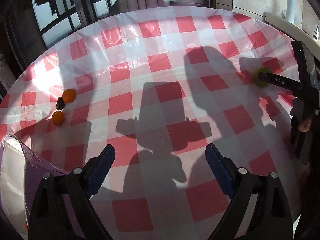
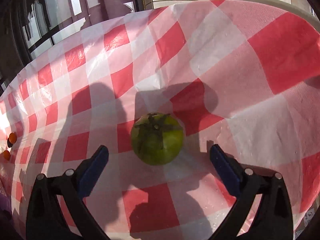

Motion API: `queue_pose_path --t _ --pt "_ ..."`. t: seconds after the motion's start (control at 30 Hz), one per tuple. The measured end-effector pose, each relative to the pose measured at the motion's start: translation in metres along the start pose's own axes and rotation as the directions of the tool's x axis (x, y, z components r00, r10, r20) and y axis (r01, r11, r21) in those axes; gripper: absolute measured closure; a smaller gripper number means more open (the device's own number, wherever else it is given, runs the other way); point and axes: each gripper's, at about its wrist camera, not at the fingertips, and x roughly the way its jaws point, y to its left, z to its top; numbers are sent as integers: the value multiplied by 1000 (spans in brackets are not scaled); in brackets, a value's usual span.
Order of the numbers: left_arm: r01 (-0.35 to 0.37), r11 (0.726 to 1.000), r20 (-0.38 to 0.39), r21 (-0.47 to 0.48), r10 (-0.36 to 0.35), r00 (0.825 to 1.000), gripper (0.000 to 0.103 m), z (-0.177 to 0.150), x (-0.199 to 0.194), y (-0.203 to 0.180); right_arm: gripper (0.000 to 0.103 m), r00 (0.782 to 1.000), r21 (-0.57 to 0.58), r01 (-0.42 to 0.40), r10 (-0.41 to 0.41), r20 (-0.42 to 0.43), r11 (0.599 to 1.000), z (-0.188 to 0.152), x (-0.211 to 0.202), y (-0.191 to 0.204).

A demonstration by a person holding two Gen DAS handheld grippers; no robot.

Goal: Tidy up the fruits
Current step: 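Move the open right tool toward the small green fruit on the cloth, then grasp the green fruit with the right tool while the left tool grasps an orange, then carry the green fruit and orange over the white box with both tools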

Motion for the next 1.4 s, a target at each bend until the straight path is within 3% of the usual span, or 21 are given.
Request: queue_pose_path --t 0.07,0.1,0.13,0.2,0.3,0.37,0.43,0.47,0.5,0.57,0.63,0.73,0.8,0.83,0.9,0.97,1.07,1.17,1.3,1.4 --pt "-8 1000 -16 -26 8 1000 14 -5 23 -1 2 999 -24 25 -25 -29 999 7 17 6" --pt "-24 999 -22 -45 23 999 14 -5 32 2 8 998 -50 41 -43 -42 998 8 25 10" --pt "-34 997 -29 -66 32 999 14 -5 41 6 14 997 -78 49 -53 -50 996 9 30 14" --pt "-64 991 -32 -114 60 998 14 1 54 20 37 995 -117 65 -73 -69 991 7 40 24" --pt "-152 961 -54 -229 143 988 14 16 74 49 44 995 -130 70 -79 -66 989 6 44 30" --pt "-251 918 -89 -308 235 968 14 28 88 71 44 996 -133 58 -67 -65 989 5 45 33" --pt "-344 842 -140 -415 315 939 14 41 103 102 44 998 -132 6 -15 -64 991 0 42 36" --pt "-392 795 -172 -463 353 920 14 45 108 117 44 998 -142 -4 -5 -61 990 -1 41 40" --pt "-445 731 -213 -518 394 894 14 48 113 135 44 998 -156 -12 2 -65 988 -3 41 45" --pt "-464 623 -250 -630 403 880 14 52 117 169 44 997 -187 -26 12 -76 982 -6 43 55" --pt "-512 530 -301 -676 436 848 14 55 122 198 44 997 -200 -21 6 -75 979 -8 44 61" --pt "-531 415 -355 -738 431 830 14 56 129 236 44 996 -183 -41 26 -81 982 -9 47 63" --pt "-525 356 -379 -773 404 832 14 54 135 256 44 996 -179 -44 30 -82 983 -10 46 62" --pt "-526 340 -380 -780 410 829 15 54 136 261 44 996 -179 -43 28 -81 983 -11 45 59" --pt "-523 355 -367 -775 421 830 24 59 138 263 44 996 -180 -42 27 -82 983 -13 45 61" --pt "-521 399 -342 -755 438 831 64 66 136 256 44 995 -175 -50 35 -90 983 -16 46 61" --pt "-485 454 -308 -748 409 859 67 68 135 242 44 995 -174 -50 35 -91 983 -15 46 58" --pt "-421 531 -248 -735 367 897 68 66 129 215 44 995 -174 -51 36 -90 983 -10 46 54" --pt "-330 691 -142 -643 316 938 68 66 114 154 45 995 -172 -58 43 -91 983 -8 48 50" --pt "-268 804 -70 -531 273 959 68 63 99 103 45 990 -192 -127 111 -93 973 -9 41 47"
